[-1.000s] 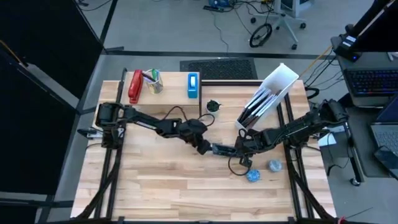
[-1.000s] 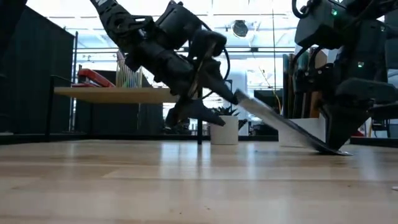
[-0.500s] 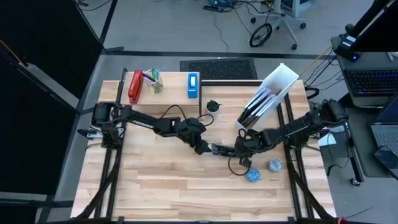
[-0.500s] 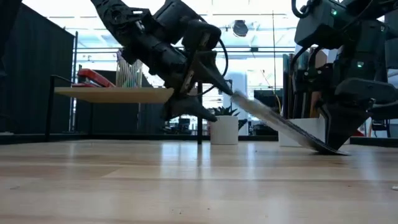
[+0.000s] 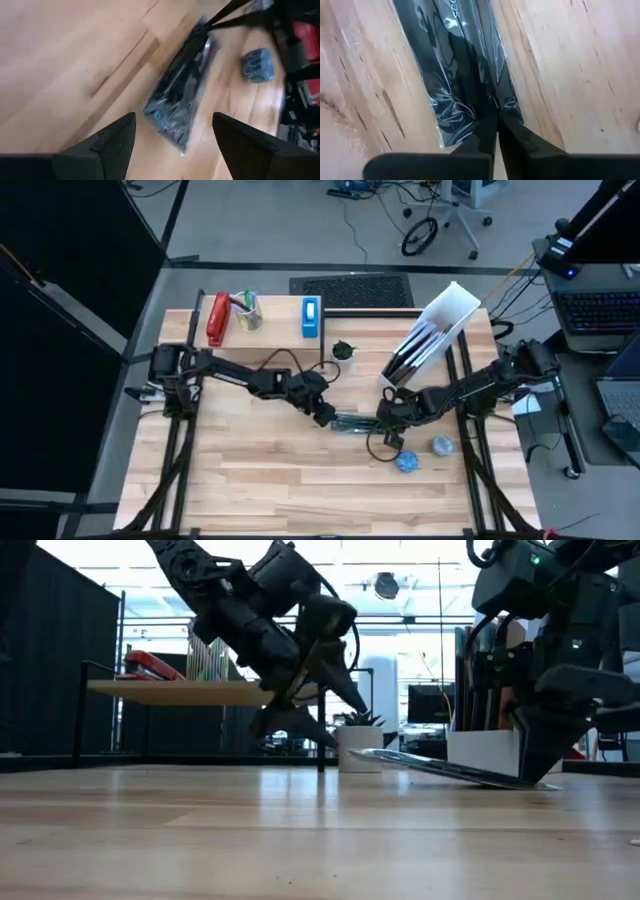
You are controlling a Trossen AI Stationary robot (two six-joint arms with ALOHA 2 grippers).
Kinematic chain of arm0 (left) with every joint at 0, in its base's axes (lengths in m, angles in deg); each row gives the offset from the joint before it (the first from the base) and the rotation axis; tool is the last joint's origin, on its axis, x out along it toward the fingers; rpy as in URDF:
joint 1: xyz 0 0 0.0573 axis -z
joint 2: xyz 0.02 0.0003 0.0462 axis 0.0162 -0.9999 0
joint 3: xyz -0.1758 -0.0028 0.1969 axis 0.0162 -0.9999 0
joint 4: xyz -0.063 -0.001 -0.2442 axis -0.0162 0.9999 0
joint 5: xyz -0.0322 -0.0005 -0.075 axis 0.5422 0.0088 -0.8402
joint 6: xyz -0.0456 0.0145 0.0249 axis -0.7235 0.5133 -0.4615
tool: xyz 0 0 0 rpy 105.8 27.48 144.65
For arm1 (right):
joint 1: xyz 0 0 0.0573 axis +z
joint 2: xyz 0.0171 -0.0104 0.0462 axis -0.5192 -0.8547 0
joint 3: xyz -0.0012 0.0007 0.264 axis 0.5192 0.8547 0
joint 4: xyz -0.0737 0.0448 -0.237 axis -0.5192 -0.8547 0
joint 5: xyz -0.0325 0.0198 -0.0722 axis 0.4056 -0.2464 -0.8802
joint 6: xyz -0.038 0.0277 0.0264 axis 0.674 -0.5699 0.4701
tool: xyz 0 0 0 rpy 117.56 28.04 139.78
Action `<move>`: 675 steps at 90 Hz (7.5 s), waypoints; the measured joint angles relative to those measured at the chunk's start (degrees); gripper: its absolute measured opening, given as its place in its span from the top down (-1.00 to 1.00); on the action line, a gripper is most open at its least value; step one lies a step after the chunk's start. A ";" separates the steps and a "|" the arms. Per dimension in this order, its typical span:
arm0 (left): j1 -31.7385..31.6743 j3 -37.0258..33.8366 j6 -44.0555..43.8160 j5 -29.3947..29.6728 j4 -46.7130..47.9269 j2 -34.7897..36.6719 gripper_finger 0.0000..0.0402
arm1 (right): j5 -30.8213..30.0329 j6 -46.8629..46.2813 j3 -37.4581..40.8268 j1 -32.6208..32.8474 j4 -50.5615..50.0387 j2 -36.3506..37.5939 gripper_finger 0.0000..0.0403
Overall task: Stock shelves
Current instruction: Put the pack of pens into the gold pen holder on the shelf
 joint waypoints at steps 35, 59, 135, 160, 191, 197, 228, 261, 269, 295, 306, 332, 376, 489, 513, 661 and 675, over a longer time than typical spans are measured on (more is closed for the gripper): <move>2.21 0.09 -6.70 -1.57 -13.64 -8.06 -0.24 | 0.02 0.47 0.02 0.00 0.93 -0.02 0.98; 2.36 3.66 -8.48 -3.81 -23.26 -13.96 -0.24 | 0.01 0.63 0.04 0.00 1.25 -0.02 0.98; 2.04 6.13 10.82 -0.45 -11.03 -7.73 0.87 | -0.02 -2.08 -3.09 0.00 -4.94 14.10 0.98; -0.13 6.15 24.74 5.01 6.00 6.32 0.87 | -3.42 -1.76 -3.28 0.00 -5.46 24.04 0.98; -0.59 18.13 38.17 16.38 31.24 23.95 0.85 | -6.60 2.74 -3.30 -0.09 -5.27 26.07 0.98; -1.08 23.45 39.81 21.42 39.02 24.87 0.85 | -6.64 4.49 -3.30 -0.09 -5.25 25.73 0.98; -8.02 49.12 38.29 40.73 72.97 25.03 0.87 | -13.45 18.36 -3.30 -4.19 -5.27 24.97 0.98; -19.95 69.35 35.03 40.74 88.93 25.05 0.87 | -7.47 30.67 -3.30 -14.18 -4.29 25.03 0.98; -22.27 70.82 35.25 38.25 91.88 25.05 0.87 | -7.11 31.86 -3.30 -17.06 -3.83 25.03 0.98; -26.09 70.73 42.82 25.91 93.02 24.95 0.87 | -1.82 31.18 -3.85 -26.42 7.88 25.03 0.98; -26.18 70.73 43.66 24.36 93.02 24.94 0.87 | 1.24 29.80 -6.16 -27.58 9.52 25.03 0.98; -25.94 70.69 45.95 20.30 92.98 24.94 0.84 | 2.58 23.80 -6.82 -25.79 9.43 25.16 0.98; -21.71 70.66 52.68 6.16 92.93 23.35 0.87 | 8.85 20.53 -6.84 -24.39 26.25 25.24 0.90; -9.20 70.60 61.29 2.45 87.95 5.35 0.86 | 22.87 34.39 -51.12 -24.39 -5.02 -6.10 0.62; -10.97 70.60 58.68 2.75 86.92 5.81 0.81 | 21.84 35.27 -51.12 -24.48 -4.96 -5.73 0.91; -21.38 70.69 54.11 2.06 38.43 11.96 0.04 | 21.10 35.07 -51.25 -34.40 32.75 -2.23 0.92; -21.38 70.69 52.94 -5.04 38.58 11.96 0.04 | 21.88 35.50 -50.99 -35.34 31.07 -2.70 0.92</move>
